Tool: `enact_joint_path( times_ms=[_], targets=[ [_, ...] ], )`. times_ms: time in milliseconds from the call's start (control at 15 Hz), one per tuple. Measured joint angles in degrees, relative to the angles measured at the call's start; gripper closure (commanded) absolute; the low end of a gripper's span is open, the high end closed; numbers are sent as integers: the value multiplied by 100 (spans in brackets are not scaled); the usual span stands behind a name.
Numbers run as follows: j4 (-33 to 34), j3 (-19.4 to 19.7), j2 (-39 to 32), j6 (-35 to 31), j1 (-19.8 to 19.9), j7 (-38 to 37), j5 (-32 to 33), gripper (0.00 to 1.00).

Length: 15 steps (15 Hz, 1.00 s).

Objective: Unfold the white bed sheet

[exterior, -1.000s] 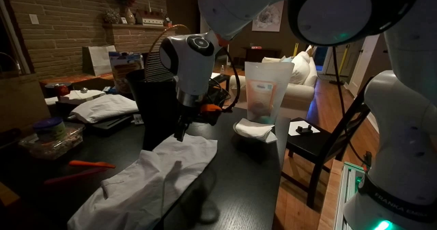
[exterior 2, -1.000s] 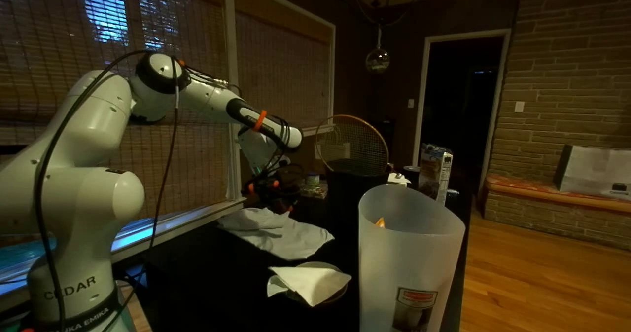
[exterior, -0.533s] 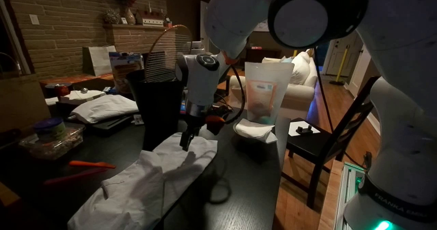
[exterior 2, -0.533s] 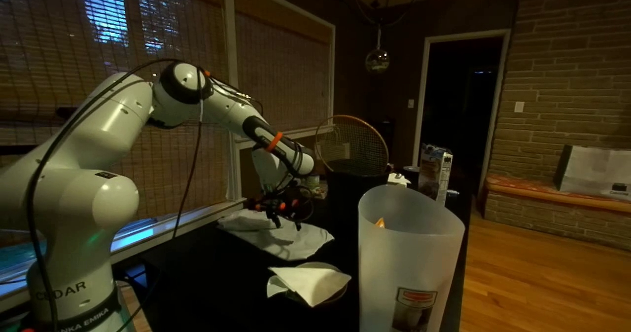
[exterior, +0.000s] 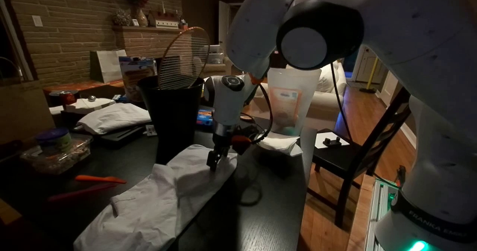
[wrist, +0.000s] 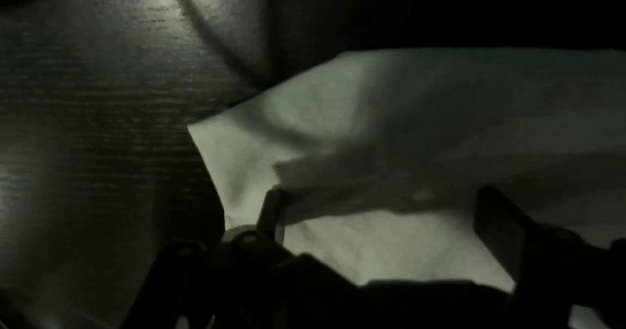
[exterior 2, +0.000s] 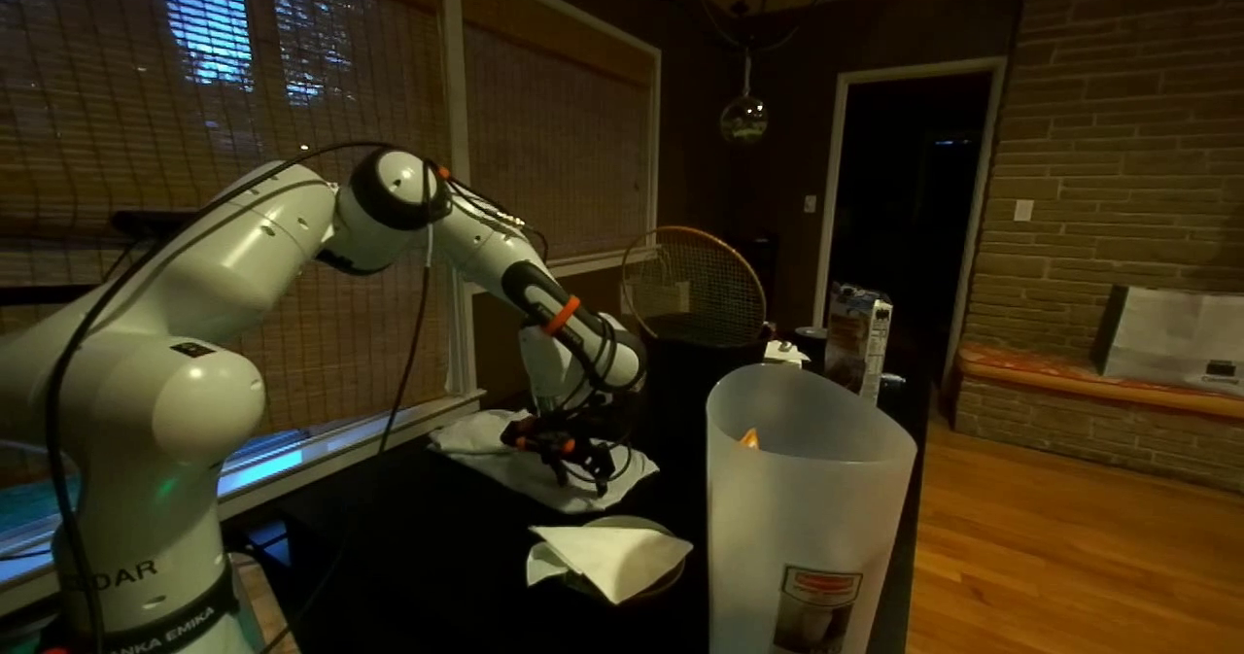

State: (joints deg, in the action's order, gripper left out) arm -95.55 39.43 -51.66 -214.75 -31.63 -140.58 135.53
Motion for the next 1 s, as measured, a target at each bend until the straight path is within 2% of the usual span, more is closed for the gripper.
enact_joint_path(
  times_ms=[133,267,400,733,867,1000],
  targets=[
    [115,-121,-150,-4,192,-11,-74,0],
    [210,-75,-290,-15,298,-167,-79,0],
    [225,279,-452,-12,282,-475,-59,0],
    [225,1449,-801,-14,269,-1015,-43,0],
    [278,1656,-892,-15,221,-1059,-49,0],
    [361,1682,-871,-15,80,-1059,-65,0]
  ],
)
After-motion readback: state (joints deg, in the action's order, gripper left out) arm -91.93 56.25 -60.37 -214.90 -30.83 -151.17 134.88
